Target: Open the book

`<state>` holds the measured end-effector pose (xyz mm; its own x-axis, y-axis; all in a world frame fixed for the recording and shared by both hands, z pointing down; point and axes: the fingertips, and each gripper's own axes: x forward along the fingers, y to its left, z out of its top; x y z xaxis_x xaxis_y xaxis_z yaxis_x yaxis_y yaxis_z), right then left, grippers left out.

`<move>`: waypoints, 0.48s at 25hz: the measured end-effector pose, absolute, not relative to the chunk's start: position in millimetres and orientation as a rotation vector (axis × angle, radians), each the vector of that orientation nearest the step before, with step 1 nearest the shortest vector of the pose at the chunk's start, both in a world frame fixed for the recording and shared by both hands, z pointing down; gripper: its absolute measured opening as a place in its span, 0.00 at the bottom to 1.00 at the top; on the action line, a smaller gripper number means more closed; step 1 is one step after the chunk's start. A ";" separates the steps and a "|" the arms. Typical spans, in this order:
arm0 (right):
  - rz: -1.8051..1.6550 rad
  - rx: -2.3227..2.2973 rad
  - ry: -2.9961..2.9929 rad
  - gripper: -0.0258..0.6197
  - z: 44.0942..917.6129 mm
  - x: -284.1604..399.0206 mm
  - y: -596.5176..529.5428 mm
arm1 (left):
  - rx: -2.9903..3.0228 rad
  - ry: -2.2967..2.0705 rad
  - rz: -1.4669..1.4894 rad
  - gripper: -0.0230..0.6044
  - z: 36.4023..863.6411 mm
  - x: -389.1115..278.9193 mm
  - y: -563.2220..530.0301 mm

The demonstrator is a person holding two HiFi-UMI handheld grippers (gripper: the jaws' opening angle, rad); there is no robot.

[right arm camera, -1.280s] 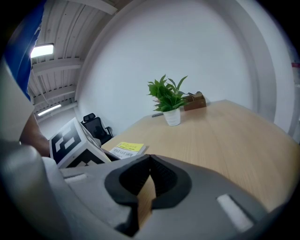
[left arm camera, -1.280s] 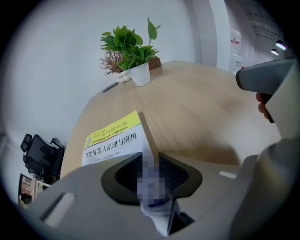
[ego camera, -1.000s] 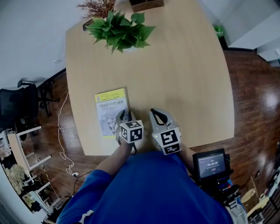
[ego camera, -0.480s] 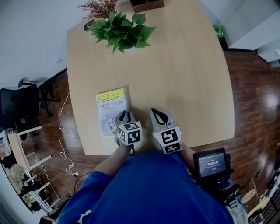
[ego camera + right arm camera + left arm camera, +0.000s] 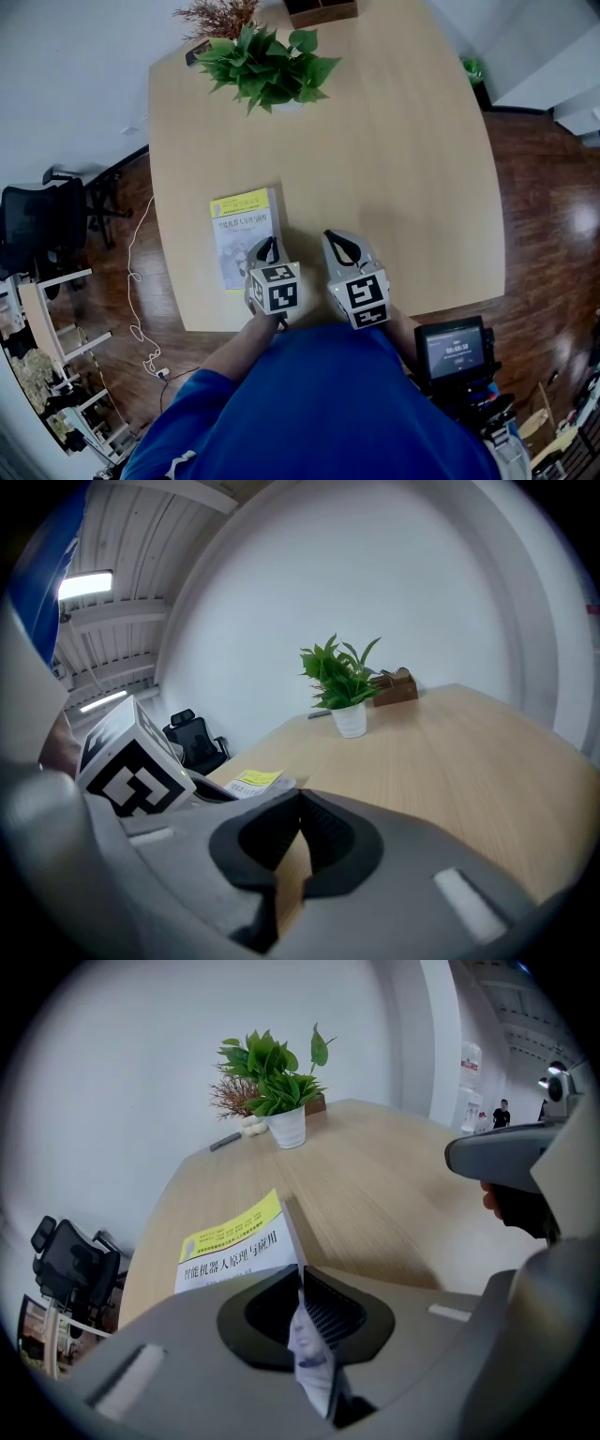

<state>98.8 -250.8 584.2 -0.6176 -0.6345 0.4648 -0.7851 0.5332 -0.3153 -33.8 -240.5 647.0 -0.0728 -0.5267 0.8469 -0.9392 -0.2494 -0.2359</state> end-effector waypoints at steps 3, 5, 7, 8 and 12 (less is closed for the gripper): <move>0.723 1.180 -2.482 0.04 584.2 97.1 -250.0 | 1.786 -1.564 1.228 0.07 643.2 -35.4 -240.2; 0.718 1.178 -2.481 0.04 583.8 94.8 -249.4 | 1.794 -1.562 1.201 0.07 640.0 -37.5 -239.8; 0.713 1.176 -2.482 0.04 582.9 91.9 -248.6 | 1.798 -1.558 1.173 0.07 636.4 -40.0 -239.8; 0.709 1.175 -2.483 0.04 582.4 90.1 -248.0 | 1.800 -1.557 1.157 0.07 634.6 -41.2 -240.2; 0.694 1.166 -2.481 0.04 582.8 83.4 -246.1 | 1.815 -1.541 1.080 0.07 627.6 -44.9 -240.9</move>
